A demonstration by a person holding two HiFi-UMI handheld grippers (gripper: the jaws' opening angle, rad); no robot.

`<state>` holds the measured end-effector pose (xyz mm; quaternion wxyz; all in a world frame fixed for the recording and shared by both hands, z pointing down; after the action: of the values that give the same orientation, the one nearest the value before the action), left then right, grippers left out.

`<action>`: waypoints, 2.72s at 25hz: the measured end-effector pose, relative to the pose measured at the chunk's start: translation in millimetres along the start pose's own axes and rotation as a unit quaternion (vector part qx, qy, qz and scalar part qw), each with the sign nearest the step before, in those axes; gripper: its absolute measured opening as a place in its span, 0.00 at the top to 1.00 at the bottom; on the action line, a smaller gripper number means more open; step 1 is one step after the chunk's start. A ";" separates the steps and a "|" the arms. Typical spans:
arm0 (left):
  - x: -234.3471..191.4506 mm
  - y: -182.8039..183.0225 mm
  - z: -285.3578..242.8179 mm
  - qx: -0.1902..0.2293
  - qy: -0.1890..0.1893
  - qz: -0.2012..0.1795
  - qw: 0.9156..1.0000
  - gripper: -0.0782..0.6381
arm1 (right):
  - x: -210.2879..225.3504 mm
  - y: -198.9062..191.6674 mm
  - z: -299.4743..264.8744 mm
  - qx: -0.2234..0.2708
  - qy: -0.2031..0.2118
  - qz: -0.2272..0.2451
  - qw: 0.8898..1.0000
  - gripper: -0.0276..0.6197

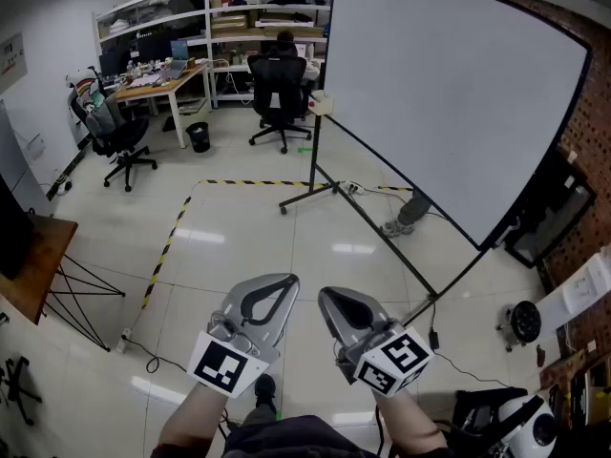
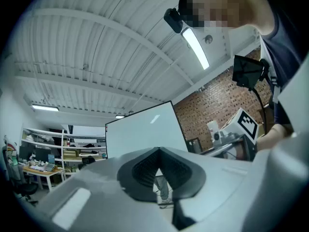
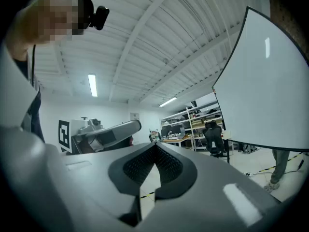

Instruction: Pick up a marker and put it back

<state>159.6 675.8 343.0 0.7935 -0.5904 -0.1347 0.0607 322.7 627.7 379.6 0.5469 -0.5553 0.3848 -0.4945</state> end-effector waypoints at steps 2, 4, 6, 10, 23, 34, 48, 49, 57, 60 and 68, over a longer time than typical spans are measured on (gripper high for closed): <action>-18.6 -8.3 -7.4 0.001 0.005 0.007 1.000 0.89 | 11.2 -3.1 -13.0 -0.002 -0.007 0.001 1.000 0.96; -38.9 -17.2 -15.5 0.002 0.008 0.013 1.000 0.89 | 23.0 -6.1 -27.8 -0.004 -0.015 0.000 1.000 0.96; -62.1 -26.8 -26.0 0.001 0.009 0.019 1.000 0.89 | 36.8 -8.1 -45.2 -0.007 -0.025 -0.002 1.000 0.96; -116.7 -41.0 -53.5 0.004 0.002 0.031 1.000 0.89 | 67.5 -5.0 -89.4 -0.011 -0.047 -0.001 0.999 0.96; -242.7 -79.1 -144.1 0.008 -0.028 0.036 0.999 0.89 | 161.7 7.6 -208.8 -0.020 -0.078 0.015 0.997 0.96; -301.5 -142.0 -271.5 -0.032 -0.013 0.015 0.999 0.89 | 321.0 -1.6 -268.8 -0.017 -0.057 -0.012 0.998 0.96; -366.4 -191.7 -445.6 -0.029 0.009 -0.014 0.999 0.89 | 513.3 25.7 -337.7 -0.032 -0.026 -0.006 0.999 0.96; -372.4 -195.6 -455.3 -0.029 0.007 -0.016 0.999 0.89 | 523.5 26.2 -343.3 -0.035 -0.027 -0.005 0.999 0.96; -448.8 -230.4 -535.8 -0.021 -0.018 -0.004 1.000 0.89 | 601.1 31.1 -411.4 -0.049 -0.048 0.006 0.998 0.96; -483.7 -242.4 -569.4 -0.019 -0.034 0.007 0.999 0.89 | 630.9 34.1 -443.2 -0.059 -0.062 0.010 0.996 0.96; -539.7 -281.5 -639.0 -0.022 -0.081 0.030 0.996 0.89 | 689.7 30.1 -490.6 -0.081 -0.099 0.011 0.992 0.96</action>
<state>-191.8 -133.5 364.3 0.7647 -0.6044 -0.1821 0.1292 -1.6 -154.5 395.5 0.5409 -0.6397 0.3737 -0.3982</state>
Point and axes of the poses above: the fingertips, and each gripper's own axes: z backward along the fingers, x to its right, y out of its top, the point moved 9 cm from there along z, backward along the fingers, and after that the axes turned 14 degrees about y, right-handed, at the moved point
